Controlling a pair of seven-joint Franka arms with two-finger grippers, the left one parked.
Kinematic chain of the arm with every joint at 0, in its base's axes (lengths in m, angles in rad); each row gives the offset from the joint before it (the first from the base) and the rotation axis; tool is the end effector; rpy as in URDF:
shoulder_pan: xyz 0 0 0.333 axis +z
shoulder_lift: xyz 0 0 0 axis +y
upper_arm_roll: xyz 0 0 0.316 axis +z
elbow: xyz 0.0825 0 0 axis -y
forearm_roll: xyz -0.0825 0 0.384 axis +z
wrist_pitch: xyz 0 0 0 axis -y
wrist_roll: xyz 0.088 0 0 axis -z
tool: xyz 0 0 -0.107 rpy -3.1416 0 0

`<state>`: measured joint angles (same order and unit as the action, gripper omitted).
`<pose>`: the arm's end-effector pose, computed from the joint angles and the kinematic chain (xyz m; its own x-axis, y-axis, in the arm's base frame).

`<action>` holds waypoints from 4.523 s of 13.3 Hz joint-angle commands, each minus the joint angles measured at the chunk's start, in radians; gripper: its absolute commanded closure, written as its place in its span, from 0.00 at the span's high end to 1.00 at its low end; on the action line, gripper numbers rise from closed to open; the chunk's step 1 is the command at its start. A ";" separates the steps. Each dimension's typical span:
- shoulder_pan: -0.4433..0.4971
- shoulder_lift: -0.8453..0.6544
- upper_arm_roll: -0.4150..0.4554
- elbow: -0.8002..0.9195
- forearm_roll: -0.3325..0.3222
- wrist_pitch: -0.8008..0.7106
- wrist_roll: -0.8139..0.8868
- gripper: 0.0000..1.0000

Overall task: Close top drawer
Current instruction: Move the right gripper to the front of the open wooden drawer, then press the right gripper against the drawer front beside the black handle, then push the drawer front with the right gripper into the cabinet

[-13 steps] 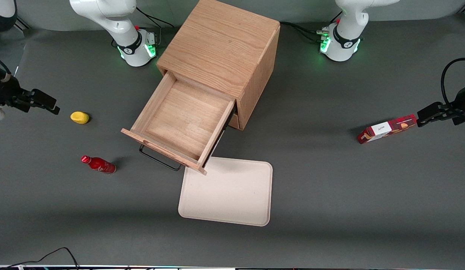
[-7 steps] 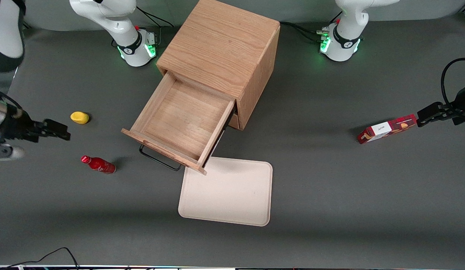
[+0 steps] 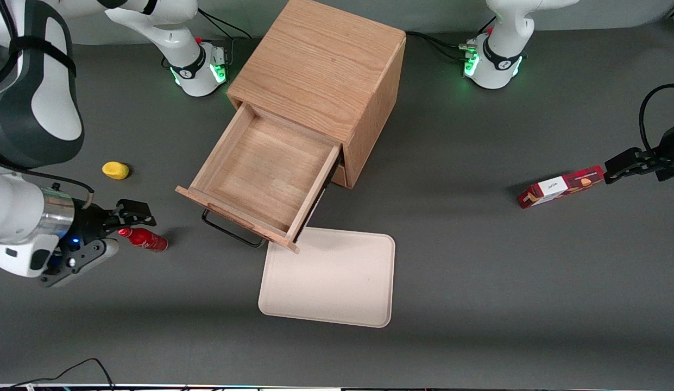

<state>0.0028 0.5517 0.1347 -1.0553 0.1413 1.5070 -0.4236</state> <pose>0.6936 0.0849 0.5168 0.8541 0.5200 0.0004 0.5061 -0.8311 -0.2303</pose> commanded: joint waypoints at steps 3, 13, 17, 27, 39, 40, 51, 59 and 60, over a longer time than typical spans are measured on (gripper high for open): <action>-0.014 0.138 0.034 0.103 0.119 -0.036 -0.182 1.00; 0.017 0.254 0.109 0.149 0.106 -0.039 -0.170 1.00; 0.031 0.269 0.109 0.147 0.086 -0.037 -0.167 1.00; 0.063 0.293 0.109 0.138 0.035 -0.033 -0.159 1.00; 0.092 0.292 0.134 0.112 -0.067 -0.002 -0.123 1.00; 0.092 0.292 0.154 0.106 -0.084 -0.001 -0.104 1.00; 0.091 0.251 0.198 0.025 -0.120 0.006 -0.069 1.00; 0.105 0.154 0.220 -0.124 -0.120 0.021 -0.018 1.00; 0.106 0.131 0.220 -0.165 -0.117 0.051 -0.014 1.00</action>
<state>0.1016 0.7633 0.3517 -1.1020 0.0381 1.5132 -0.4704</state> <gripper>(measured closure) 0.000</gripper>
